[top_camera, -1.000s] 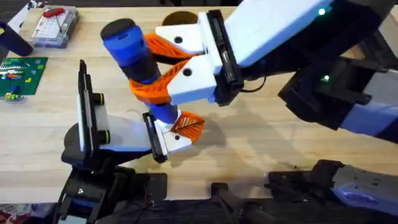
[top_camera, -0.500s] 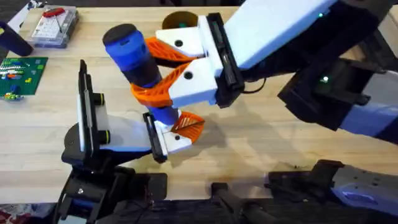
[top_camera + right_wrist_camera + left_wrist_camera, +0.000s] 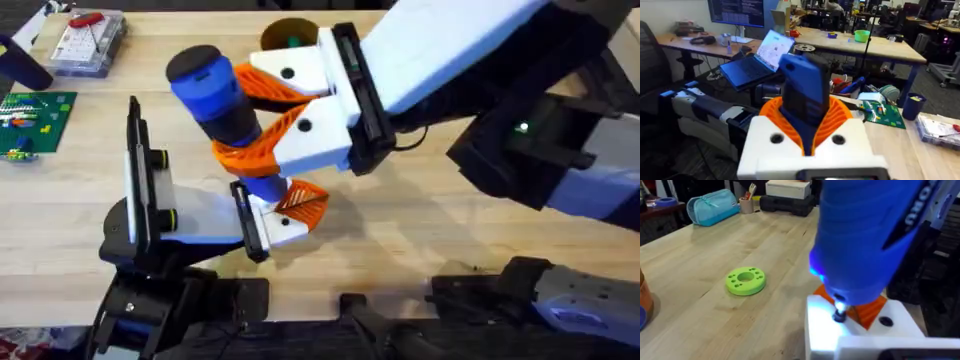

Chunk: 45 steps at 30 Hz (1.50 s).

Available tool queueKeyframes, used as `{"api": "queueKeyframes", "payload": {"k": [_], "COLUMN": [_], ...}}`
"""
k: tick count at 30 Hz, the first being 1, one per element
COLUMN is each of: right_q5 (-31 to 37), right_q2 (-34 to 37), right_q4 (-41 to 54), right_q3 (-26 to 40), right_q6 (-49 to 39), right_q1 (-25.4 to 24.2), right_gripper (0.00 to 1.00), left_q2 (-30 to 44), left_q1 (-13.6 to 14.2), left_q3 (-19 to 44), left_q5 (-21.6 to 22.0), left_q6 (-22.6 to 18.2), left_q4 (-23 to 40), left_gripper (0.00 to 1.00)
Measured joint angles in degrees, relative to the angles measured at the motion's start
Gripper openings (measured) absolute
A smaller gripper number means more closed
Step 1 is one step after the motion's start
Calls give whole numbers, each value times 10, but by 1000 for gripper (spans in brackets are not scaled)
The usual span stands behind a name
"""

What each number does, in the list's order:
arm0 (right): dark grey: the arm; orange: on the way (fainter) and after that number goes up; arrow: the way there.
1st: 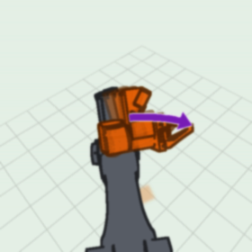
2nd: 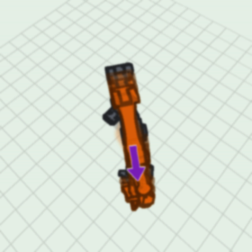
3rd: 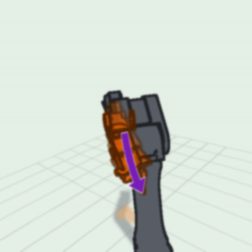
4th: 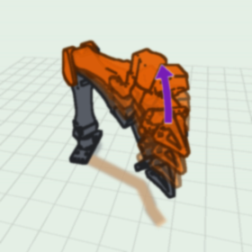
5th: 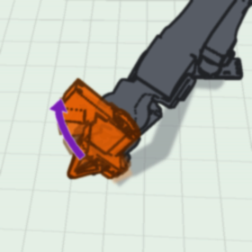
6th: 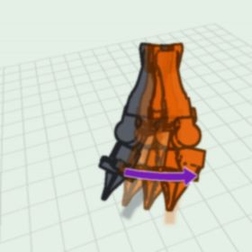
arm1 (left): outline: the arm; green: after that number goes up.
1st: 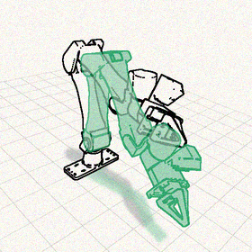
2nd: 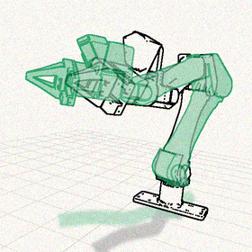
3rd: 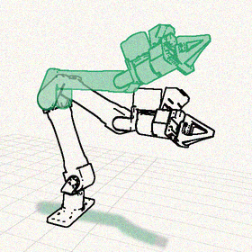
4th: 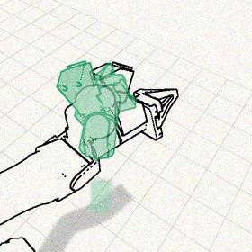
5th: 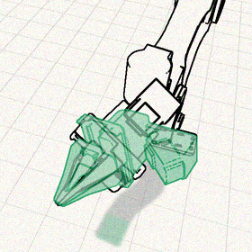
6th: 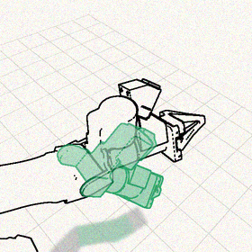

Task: Pick up the gripper from the table and insert it into the empty holder that is missing its gripper. Then pick up a screw, insert it into the mounting hole, and use the screwdriver to tighten it. Finally, clean up the table by picking up the vegetable and placing it into the bucket.

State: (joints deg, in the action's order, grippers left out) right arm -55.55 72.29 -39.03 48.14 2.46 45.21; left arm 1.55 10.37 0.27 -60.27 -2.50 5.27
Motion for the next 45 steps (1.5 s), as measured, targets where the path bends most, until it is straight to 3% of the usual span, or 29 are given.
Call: {"api": "queueKeyframes", "payload": {"k": [15,45], "right_q5": [2,2], "right_q2": [-36,-33], "right_q4": [4,6], "right_q3": [-29,-30], "right_q6": [-15,-10], "right_q1": [0,0], "right_gripper": [58,57], "left_q2": [0,0], "left_q1": [0,0], "left_q3": [0,0], "left_q5": [-6,-6], "left_q6": [2,4], "left_q4": [1,1], "left_gripper": [15,15]}}
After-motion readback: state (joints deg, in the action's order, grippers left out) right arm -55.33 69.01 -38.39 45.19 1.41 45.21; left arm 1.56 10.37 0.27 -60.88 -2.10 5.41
